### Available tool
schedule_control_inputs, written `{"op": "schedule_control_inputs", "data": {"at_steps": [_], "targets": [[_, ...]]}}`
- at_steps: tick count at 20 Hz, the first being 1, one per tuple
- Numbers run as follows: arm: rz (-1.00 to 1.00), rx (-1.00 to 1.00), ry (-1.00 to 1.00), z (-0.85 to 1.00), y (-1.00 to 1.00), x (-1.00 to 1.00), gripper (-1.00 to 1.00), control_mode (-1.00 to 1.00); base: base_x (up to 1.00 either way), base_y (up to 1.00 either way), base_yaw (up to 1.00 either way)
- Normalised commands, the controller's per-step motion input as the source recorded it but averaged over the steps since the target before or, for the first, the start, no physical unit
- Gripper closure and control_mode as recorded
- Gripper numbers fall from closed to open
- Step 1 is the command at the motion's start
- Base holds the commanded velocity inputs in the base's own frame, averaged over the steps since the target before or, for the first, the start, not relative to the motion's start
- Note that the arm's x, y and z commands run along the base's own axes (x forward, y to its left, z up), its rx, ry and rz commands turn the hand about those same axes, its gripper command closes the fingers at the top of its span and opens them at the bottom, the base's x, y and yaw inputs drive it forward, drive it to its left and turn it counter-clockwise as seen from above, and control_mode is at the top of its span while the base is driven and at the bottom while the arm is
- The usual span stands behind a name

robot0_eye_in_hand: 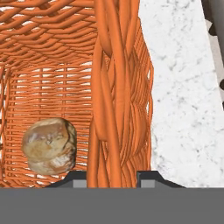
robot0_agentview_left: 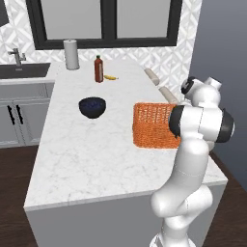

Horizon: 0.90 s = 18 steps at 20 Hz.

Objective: Open the cabinet, pick up the bread from the cabinet and place it in the basket. Then move the basket to the dining counter.

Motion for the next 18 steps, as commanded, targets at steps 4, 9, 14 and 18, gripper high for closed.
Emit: {"op": "schedule_control_inputs", "data": {"at_steps": [4, 9, 14, 18], "targets": [[0.0, -0.01, -0.02, -0.22, 0.22, 0.18, 1.0, -1.0, 0.0, 0.0, 0.0], [0.0, -0.03, 0.0, -0.24, 0.24, 0.09, 1.0, -1.0, 0.0, 0.0, 0.0], [0.0, -0.03, 0.0, -0.29, 0.22, 0.06, 1.0, -1.0, 0.0, 0.0, 0.0], [0.0, -0.01, 0.0, -0.21, 0.12, 0.01, -1.0, -1.0, 0.0, 0.0, 0.0]]}}
